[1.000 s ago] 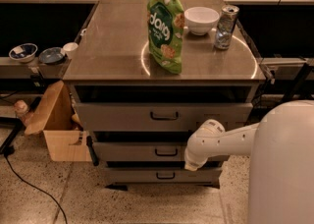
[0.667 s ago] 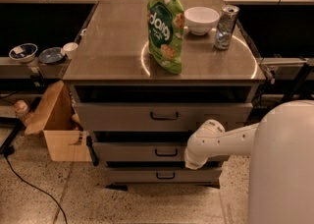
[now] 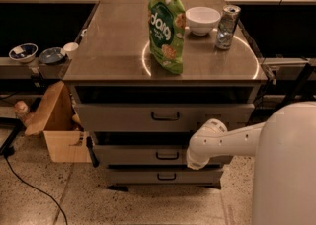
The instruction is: Open middle drawer
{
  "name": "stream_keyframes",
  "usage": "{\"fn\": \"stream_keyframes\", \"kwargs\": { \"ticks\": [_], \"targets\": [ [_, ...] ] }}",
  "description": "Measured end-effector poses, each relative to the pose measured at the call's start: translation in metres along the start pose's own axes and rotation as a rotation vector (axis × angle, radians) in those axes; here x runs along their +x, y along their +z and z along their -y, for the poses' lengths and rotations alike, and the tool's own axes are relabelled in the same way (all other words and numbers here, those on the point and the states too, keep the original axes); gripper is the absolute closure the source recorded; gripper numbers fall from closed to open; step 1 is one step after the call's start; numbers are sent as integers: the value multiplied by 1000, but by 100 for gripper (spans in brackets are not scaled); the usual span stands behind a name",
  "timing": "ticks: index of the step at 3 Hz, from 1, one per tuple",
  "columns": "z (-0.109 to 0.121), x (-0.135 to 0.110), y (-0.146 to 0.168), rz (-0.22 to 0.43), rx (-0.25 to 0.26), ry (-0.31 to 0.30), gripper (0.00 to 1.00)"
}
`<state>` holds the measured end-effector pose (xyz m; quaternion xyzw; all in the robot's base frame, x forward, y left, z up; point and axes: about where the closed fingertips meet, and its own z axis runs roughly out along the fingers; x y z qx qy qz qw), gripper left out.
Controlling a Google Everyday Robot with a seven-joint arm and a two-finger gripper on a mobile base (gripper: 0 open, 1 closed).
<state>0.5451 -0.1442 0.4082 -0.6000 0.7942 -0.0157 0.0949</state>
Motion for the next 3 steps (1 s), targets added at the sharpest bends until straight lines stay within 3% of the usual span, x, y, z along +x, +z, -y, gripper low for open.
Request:
{"fn": "stream_keyframes", "kwargs": {
  "ticks": [3],
  "targets": [
    [2,-1,-23,0,0,3,100]
  ]
}}
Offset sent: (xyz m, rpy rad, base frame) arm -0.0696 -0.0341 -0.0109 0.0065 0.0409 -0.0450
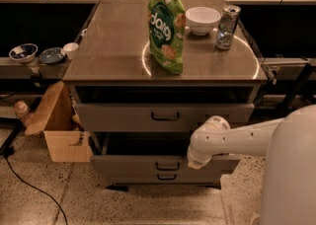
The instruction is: Open middle drawer
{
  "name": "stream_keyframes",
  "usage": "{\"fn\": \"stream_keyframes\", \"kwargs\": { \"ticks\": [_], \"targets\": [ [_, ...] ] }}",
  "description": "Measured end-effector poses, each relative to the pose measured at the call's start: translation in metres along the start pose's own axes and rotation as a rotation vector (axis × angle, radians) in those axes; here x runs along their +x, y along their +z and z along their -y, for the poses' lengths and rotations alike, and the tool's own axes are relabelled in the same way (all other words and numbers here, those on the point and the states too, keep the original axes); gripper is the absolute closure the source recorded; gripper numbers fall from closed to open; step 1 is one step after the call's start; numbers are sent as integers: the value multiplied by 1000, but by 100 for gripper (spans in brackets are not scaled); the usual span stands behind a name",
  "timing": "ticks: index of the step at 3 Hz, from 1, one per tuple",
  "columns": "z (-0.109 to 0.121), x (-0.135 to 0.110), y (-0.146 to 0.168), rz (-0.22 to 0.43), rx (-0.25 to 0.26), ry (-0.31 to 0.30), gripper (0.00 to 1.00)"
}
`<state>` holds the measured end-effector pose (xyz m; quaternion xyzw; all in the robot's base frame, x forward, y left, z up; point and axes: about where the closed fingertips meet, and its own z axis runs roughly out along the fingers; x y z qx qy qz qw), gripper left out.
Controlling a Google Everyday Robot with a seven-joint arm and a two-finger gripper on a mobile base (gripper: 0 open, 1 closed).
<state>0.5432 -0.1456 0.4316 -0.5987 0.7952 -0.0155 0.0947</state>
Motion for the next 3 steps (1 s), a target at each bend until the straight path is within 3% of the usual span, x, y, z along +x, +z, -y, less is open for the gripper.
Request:
{"fn": "stream_keyframes", "kwargs": {
  "ticks": [3],
  "targets": [
    [-27,24,-7,-7,-6,37,100]
  ]
}}
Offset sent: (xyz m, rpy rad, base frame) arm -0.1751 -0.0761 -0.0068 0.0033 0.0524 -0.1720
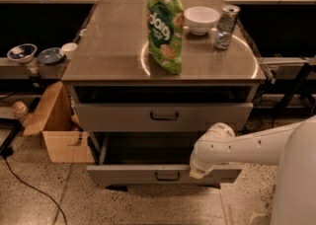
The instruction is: Open middle drawer
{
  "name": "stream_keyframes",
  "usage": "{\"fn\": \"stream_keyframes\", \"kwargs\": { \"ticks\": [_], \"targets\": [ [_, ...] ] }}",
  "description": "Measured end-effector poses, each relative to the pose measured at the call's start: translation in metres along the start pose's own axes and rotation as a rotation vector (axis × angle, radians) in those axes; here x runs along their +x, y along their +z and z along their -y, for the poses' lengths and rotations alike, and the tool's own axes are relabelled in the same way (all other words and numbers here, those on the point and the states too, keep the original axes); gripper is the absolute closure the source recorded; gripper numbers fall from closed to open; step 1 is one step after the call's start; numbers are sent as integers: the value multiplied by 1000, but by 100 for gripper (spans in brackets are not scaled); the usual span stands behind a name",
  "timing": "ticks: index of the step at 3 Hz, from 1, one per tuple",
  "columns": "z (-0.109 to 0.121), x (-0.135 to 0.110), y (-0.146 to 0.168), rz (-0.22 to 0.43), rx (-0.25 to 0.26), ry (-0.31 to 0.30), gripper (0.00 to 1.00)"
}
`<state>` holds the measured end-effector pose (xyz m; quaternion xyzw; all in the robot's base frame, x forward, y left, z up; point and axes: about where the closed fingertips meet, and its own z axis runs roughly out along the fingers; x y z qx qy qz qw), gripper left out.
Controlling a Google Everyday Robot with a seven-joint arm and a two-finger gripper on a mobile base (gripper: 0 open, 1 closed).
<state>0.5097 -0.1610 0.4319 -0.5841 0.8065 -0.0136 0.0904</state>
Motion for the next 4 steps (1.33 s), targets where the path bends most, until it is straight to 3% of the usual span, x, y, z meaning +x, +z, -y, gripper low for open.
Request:
{"fn": "stream_keyframes", "kwargs": {
  "ticks": [1,4],
  "targets": [
    [-11,4,-16,40,42,31,100],
    [-29,19,-23,29,43,63,100]
  ]
}}
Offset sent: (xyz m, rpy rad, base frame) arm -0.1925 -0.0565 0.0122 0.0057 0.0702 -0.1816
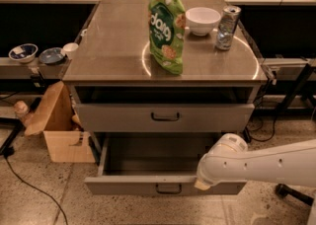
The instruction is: Open middle drawer
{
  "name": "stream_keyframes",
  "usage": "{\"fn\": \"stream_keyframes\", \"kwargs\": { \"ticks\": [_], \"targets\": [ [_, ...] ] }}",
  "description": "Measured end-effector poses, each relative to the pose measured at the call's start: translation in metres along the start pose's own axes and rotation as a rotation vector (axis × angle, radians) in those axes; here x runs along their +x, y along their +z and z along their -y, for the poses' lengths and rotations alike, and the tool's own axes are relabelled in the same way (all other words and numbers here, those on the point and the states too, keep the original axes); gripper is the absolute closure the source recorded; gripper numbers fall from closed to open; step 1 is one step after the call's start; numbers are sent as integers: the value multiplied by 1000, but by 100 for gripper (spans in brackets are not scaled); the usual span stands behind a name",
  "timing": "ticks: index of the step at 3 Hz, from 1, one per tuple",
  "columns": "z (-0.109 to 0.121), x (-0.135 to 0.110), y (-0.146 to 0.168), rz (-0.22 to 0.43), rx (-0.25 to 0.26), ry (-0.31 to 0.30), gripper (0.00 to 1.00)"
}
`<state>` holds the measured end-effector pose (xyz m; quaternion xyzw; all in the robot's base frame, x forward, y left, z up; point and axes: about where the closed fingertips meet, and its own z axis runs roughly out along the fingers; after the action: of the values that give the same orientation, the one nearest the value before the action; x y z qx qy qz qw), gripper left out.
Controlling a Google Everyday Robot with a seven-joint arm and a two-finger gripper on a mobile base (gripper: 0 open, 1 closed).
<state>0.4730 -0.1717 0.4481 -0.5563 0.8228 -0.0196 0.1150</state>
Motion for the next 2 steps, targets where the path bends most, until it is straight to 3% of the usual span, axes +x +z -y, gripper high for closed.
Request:
{"fn": "stream_keyframes", "kwargs": {
  "ticks": [2],
  "targets": [
    [-7,6,-2,-9,-3,10,100]
  ]
}}
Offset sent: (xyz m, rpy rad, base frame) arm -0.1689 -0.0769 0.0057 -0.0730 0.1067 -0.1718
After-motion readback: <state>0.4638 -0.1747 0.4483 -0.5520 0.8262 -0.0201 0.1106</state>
